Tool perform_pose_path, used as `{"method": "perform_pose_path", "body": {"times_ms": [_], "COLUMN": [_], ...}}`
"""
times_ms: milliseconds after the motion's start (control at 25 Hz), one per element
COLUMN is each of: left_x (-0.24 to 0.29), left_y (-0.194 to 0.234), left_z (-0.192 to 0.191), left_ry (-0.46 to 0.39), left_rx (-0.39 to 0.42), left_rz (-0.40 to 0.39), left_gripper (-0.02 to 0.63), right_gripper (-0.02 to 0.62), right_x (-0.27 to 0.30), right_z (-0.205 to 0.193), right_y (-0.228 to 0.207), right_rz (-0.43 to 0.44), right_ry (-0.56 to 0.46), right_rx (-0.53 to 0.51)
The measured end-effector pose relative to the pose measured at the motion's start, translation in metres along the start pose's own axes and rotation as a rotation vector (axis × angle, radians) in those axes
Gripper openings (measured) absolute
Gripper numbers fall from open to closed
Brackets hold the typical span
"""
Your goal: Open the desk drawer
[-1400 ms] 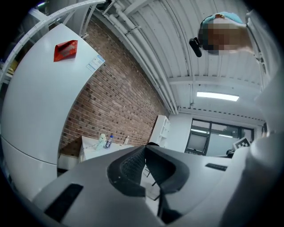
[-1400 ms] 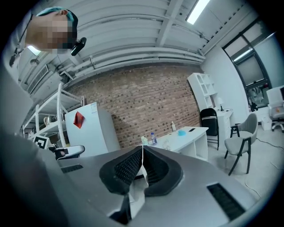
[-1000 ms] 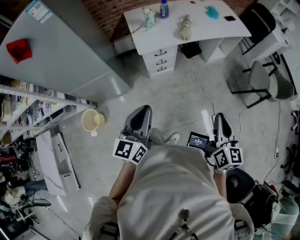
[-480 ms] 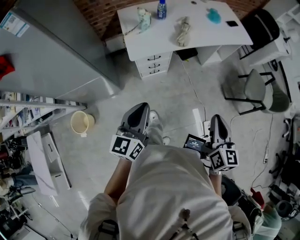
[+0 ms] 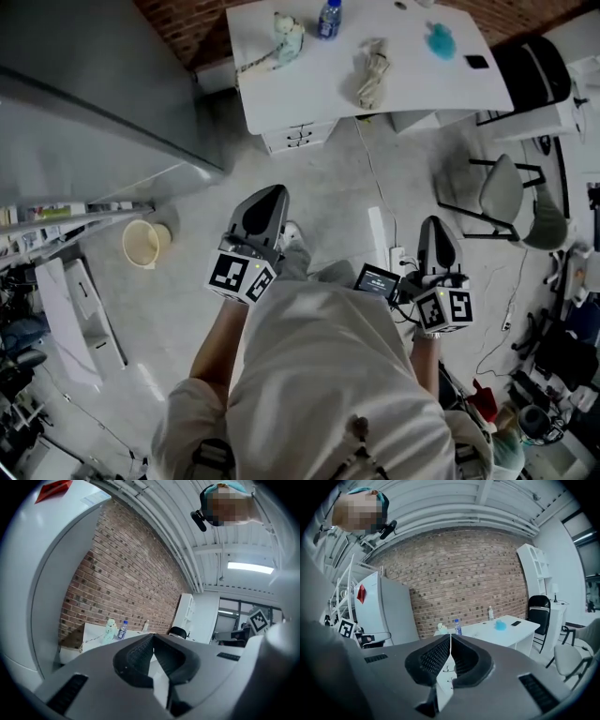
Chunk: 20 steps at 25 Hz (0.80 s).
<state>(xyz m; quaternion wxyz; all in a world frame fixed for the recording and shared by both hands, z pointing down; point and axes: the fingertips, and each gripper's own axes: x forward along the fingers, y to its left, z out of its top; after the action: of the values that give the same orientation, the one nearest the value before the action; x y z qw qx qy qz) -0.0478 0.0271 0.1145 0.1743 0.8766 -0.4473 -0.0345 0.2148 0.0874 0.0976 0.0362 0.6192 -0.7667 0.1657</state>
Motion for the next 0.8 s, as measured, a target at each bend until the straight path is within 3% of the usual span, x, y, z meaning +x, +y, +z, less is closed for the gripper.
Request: {"method": "perform_pose_path", "body": {"times_ms": [440, 600, 800], "left_x": [0.056, 0.078, 0.110], "left_y": [0.057, 0.077, 0.097], "left_z": [-0.036, -0.057, -0.113], "left_ry": [0.064, 0.083, 0.147], "left_rx": [0.024, 0.069, 0.087], "left_rz": [0.067, 0.088, 0.098], "left_gripper": [0.009, 0.009, 0.009], "right_gripper": [0.028, 0.028, 0.028], "right_x": [0.130, 0.182, 0.241], "right_z": [-0.024, -0.061, -0.132], "right_y": [0.001, 0.006, 0.013], "right_rz": [0.168, 0.276, 0.382], "right_ry": [0.077, 0.145, 0.243], "right_rx": [-0.031, -0.059, 0.027]}}
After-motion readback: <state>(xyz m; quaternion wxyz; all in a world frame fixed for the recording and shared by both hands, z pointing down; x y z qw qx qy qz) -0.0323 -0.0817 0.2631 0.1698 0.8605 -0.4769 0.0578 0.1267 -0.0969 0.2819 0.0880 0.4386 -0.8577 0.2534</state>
